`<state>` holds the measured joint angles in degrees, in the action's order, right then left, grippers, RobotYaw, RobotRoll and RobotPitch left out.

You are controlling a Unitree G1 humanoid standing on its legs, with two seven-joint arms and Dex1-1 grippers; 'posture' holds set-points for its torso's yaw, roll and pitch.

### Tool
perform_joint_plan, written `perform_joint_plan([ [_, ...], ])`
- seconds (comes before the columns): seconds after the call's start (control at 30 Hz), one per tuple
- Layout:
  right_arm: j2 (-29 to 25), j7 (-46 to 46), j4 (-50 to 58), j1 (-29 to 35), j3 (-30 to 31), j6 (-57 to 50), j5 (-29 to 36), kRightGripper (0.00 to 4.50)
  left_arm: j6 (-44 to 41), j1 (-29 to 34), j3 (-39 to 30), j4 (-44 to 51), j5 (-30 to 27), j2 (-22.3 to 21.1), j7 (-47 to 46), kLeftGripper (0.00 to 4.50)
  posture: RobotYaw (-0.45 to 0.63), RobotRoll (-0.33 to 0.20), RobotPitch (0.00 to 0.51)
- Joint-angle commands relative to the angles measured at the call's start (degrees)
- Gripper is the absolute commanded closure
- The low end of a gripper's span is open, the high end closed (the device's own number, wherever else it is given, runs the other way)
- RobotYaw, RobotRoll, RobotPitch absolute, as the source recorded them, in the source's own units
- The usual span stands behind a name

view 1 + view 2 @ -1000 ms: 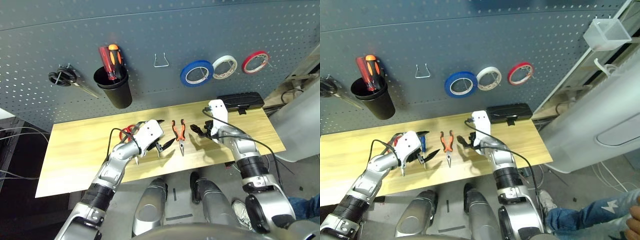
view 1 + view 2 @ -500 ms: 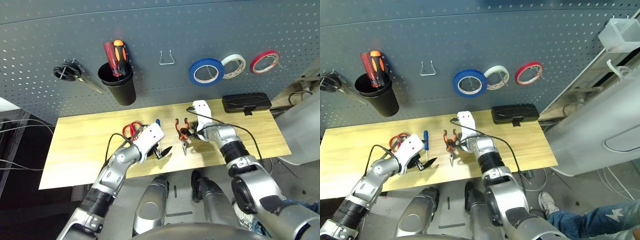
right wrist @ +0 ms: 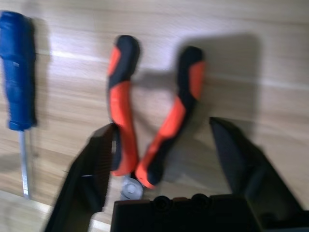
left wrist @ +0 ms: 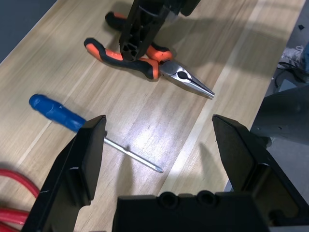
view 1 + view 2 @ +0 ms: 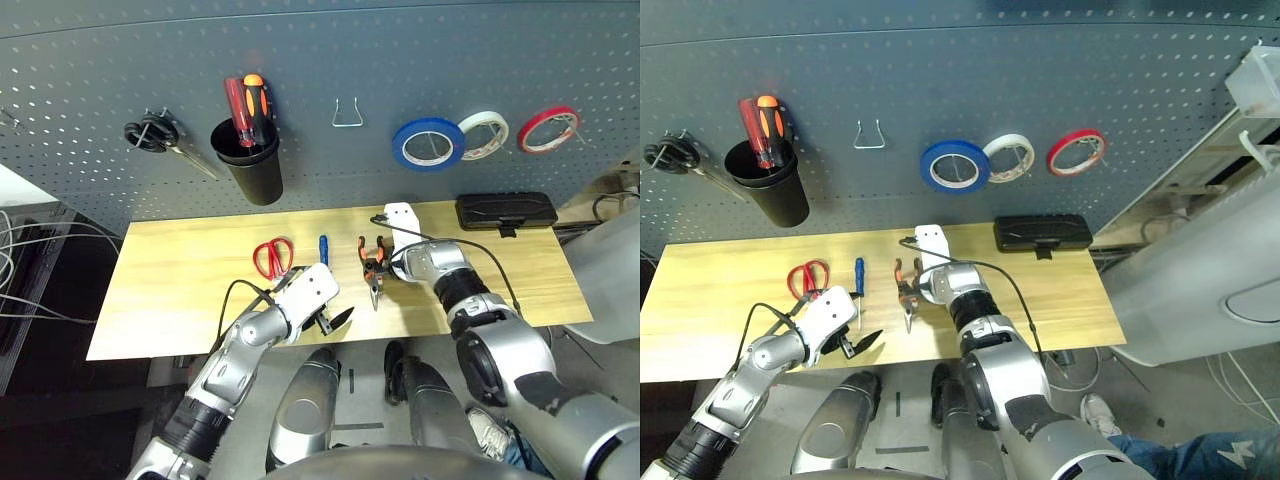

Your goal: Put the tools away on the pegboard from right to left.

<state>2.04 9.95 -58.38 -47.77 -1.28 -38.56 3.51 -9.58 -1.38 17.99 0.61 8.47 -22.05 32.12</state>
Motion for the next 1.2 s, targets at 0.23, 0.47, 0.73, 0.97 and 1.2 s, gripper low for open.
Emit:
perform_joint_plan([
  [0.23, 0.6, 0.4, -8.1, -0.4, -0.4, 4.4, -0.7, 3.67, 1.1, -1.1, 0.4, -1.8, 0.1, -0.4, 0.7, 0.00, 0.34, 0.000, 0.241],
  [0.47, -1.3, 5.7, -3.9, 0.9, 2.0, 3.0, -1.4, 3.96, 5.7, -2.0, -0.7, -3.2, -1.4, -0.2, 0.9, 0.00, 0.31, 0.000, 0.228],
  [0.73, -9.5, 20.5, 36.5, 14.4, 14.2, -7.0, -1.3, 3.96, 16.1, -3.2, -6.3, -3.2, -5.7, 1.2, -1.6, 0.00, 0.27, 0.000, 0.220],
  [0.97, -14.2, 24.6, 55.8, 18.9, 14.9, -11.0, 2.0, 3.96, 24.1, -3.9, -9.5, -4.1, -7.4, 2.2, -3.4, 0.00, 0.22, 0.000, 0.214],
  [1.2, -16.7, 27.5, 65.5, 20.1, 14.9, -8.0, 4.0, 3.96, 26.4, -5.2, -11.3, -3.6, -8.9, 2.8, -3.9, 0.00, 0.20, 0.000, 0.215],
])
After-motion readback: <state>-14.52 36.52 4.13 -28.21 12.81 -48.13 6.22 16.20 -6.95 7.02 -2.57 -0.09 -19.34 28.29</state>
